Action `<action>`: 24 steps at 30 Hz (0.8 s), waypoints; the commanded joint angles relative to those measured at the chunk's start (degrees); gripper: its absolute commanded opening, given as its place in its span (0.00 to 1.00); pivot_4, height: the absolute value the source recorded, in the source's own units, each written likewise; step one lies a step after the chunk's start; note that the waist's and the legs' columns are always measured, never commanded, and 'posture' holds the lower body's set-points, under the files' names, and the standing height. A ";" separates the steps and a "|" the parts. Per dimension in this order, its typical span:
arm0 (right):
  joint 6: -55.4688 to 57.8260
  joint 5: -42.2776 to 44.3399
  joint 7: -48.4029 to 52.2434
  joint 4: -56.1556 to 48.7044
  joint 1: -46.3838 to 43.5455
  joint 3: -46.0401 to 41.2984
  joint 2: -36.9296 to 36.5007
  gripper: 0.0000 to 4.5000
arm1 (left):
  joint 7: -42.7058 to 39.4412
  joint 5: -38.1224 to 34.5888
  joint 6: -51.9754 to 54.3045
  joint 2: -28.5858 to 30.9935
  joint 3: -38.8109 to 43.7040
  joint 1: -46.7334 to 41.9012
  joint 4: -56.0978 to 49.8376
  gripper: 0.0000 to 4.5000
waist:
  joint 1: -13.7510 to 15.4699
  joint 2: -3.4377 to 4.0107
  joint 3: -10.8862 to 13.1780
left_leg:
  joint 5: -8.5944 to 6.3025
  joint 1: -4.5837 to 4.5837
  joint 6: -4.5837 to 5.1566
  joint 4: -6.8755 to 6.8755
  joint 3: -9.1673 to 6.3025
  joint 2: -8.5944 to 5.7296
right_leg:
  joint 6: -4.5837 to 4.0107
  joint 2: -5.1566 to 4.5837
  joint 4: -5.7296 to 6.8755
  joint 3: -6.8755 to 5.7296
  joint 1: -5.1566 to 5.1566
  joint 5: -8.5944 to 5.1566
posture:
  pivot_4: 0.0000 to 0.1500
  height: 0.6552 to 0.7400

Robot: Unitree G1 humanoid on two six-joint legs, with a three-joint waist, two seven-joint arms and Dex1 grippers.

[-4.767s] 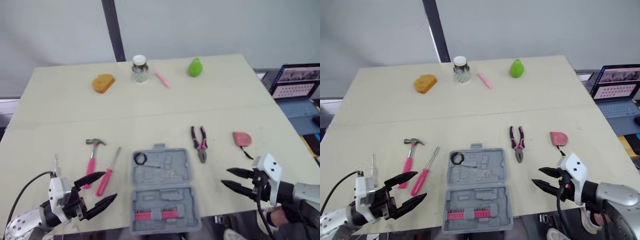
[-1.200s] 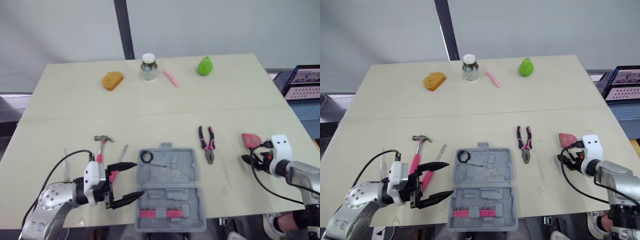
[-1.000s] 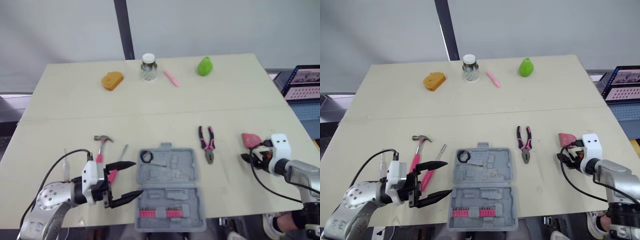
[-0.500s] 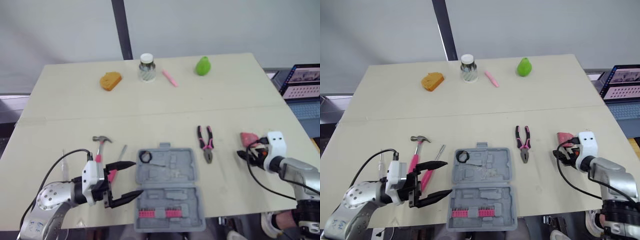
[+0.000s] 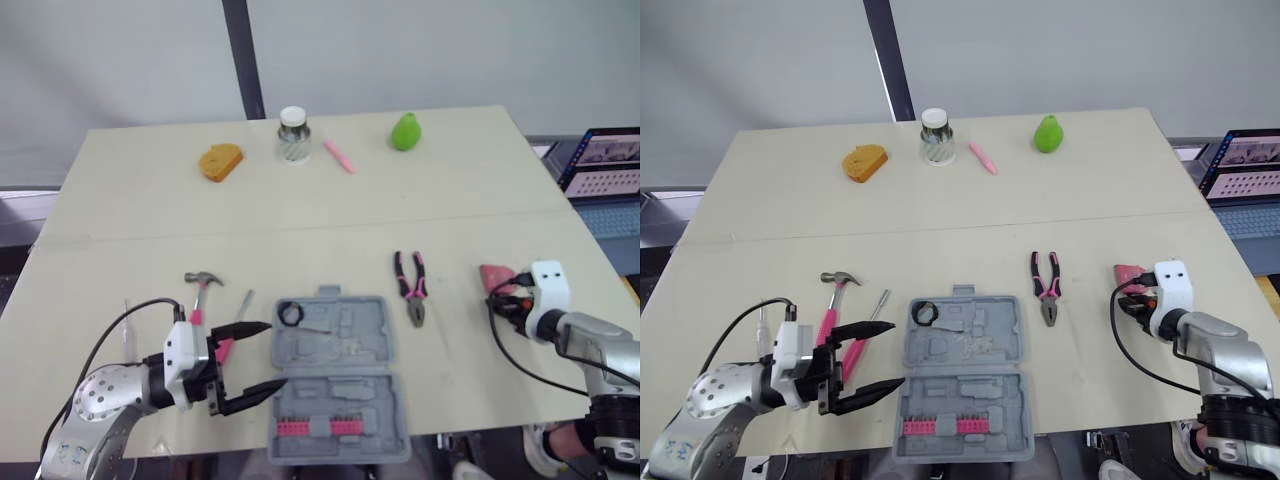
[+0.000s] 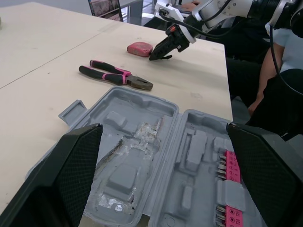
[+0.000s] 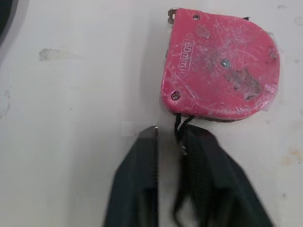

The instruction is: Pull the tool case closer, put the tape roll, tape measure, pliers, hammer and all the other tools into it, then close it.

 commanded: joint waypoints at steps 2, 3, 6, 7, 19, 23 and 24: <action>0.04 0.17 -0.06 0.03 0.22 -0.03 0.59 0.01 | 0.44 -0.11 -0.41 -0.26 0.00 -0.12 -2.10 1.00 | 0.04 0.00 0.00 | 0.00 0.00 0.00 0.01 0.00 0.00 | 0.00 0.00 0.00 0.00 0.01 0.00 | 1.00 0.72; 0.05 0.16 -0.08 0.08 0.20 -0.02 0.64 0.01 | 0.49 -0.13 -0.35 -0.23 -0.01 -0.14 -2.15 1.00 | 0.05 0.00 0.00 | 0.00 0.00 0.00 0.01 0.00 -0.01 | 0.00 -0.01 0.00 0.00 0.01 0.00 | 1.00 0.72; 0.19 0.18 -0.06 0.00 0.22 0.11 0.76 0.01 | 0.60 -0.22 -0.16 -0.12 -0.04 -0.23 -2.25 1.00 | 0.03 0.00 0.00 | 0.00 0.00 0.00 0.01 0.00 0.00 | 0.00 0.00 0.00 0.00 0.01 0.00 | 1.00 0.72; 0.46 0.23 -0.05 -0.25 0.30 0.22 0.81 0.01 | 0.63 -0.22 -0.09 -0.09 -0.09 -0.27 -2.29 1.00 | 0.03 0.00 0.00 | 0.00 0.00 0.00 0.01 0.00 0.00 | 0.00 0.00 0.01 0.00 0.00 0.00 | 1.00 0.72; 8.73 2.76 -1.26 -15.05 8.71 0.05 3.65 0.01 | 0.30 -1.20 2.02 0.16 -0.86 -0.21 -3.44 1.00 | 0.39 0.00 0.00 | 0.00 -0.01 -0.03 -0.03 0.00 0.06 | -0.04 0.04 0.01 0.00 -0.03 -0.02 | 1.00 0.72; 12.58 4.12 -2.81 -22.38 12.64 -1.06 5.20 0.01 | -0.10 -1.48 2.90 0.44 -1.08 0.24 -4.03 1.00 | 0.45 0.00 0.00 | -0.01 -0.01 -0.04 -0.03 -0.01 0.06 | -0.04 0.03 0.01 0.01 -0.03 -0.02 | 1.00 0.72; 13.45 4.45 -3.16 -24.02 13.45 -1.40 5.55 0.01 | -0.13 -1.50 2.97 0.43 -1.11 0.35 -4.13 1.00 | 0.46 0.00 0.00 | -0.01 -0.01 -0.05 -0.03 -0.01 0.07 | -0.04 0.04 0.01 0.01 -0.03 -0.02 | 1.00 0.72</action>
